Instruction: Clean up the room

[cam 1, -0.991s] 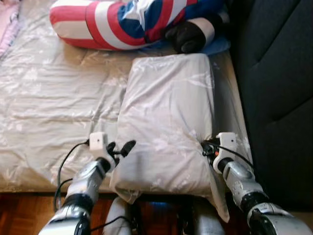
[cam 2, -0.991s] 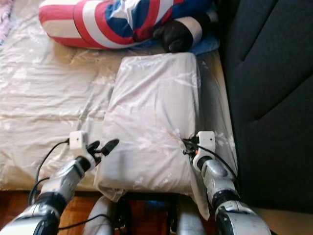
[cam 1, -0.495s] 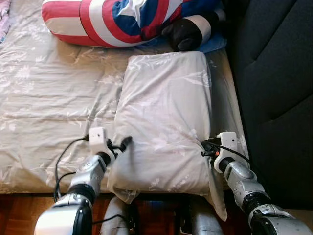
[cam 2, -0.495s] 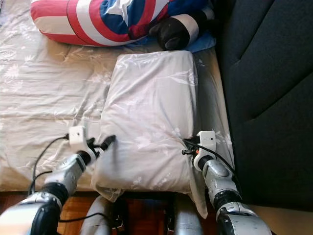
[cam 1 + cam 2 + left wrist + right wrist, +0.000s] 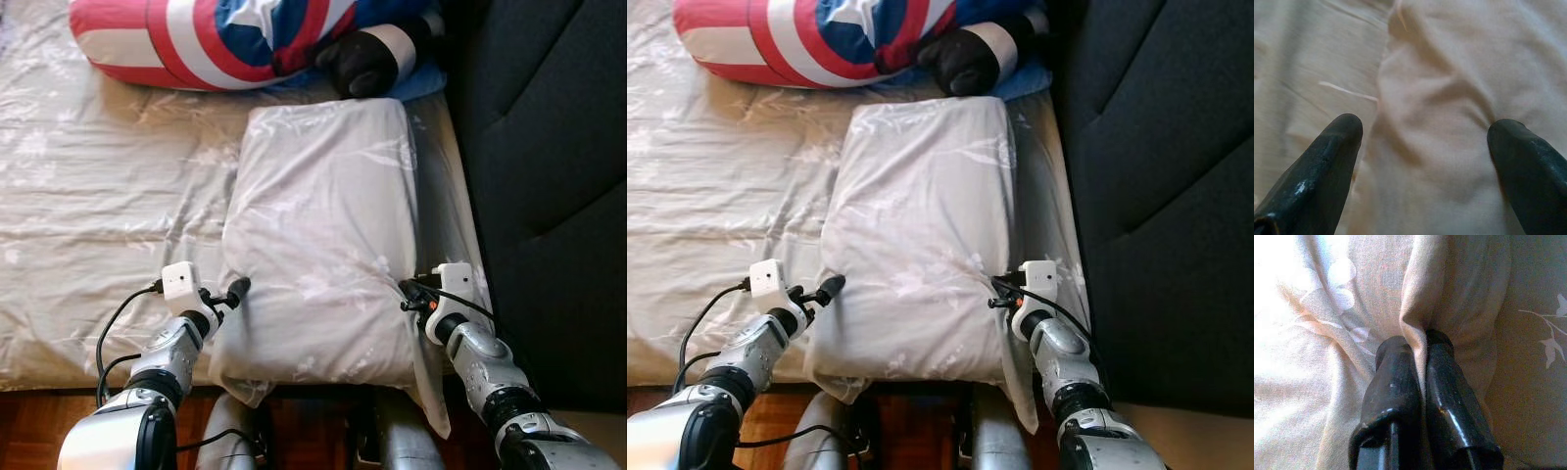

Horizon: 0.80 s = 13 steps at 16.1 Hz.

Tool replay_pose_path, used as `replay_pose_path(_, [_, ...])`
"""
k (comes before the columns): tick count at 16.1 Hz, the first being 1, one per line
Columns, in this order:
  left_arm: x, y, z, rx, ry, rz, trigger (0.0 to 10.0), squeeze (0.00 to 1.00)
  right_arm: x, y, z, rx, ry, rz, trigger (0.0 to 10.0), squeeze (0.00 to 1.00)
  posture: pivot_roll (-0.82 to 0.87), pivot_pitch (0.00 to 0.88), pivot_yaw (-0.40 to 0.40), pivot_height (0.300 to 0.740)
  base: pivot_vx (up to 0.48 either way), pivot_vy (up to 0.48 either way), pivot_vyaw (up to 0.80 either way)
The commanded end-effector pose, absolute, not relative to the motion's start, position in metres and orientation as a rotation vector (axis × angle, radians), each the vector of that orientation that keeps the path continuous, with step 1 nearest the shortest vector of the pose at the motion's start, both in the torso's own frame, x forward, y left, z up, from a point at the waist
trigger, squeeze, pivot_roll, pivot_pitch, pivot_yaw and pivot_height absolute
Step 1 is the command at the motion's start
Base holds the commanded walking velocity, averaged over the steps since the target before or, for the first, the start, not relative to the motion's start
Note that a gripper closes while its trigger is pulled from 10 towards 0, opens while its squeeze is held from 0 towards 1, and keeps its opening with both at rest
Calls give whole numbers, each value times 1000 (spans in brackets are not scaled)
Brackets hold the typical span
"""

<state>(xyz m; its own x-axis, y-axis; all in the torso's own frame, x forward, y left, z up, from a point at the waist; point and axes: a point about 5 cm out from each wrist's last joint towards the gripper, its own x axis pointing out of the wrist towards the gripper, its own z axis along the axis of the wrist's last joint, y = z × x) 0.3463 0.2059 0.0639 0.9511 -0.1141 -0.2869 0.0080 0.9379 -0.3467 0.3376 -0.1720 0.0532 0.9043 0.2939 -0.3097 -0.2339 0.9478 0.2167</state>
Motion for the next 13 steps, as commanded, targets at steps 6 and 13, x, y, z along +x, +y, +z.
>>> replay_pose_path(6, [324, 171, 30, -412, 472, -263, 10000, 0, 317, -172, 28, 211, 452, 290, 0, 0, -163, 418, -73, 656, 0, 0, 0])
replay_pose_path(13, [314, 154, 14, -368, 559, -260, 0, 0, 313, -168, 25, 219, 462, 313, 0, 0, -169, 421, -74, 656, 0, 0, 0])
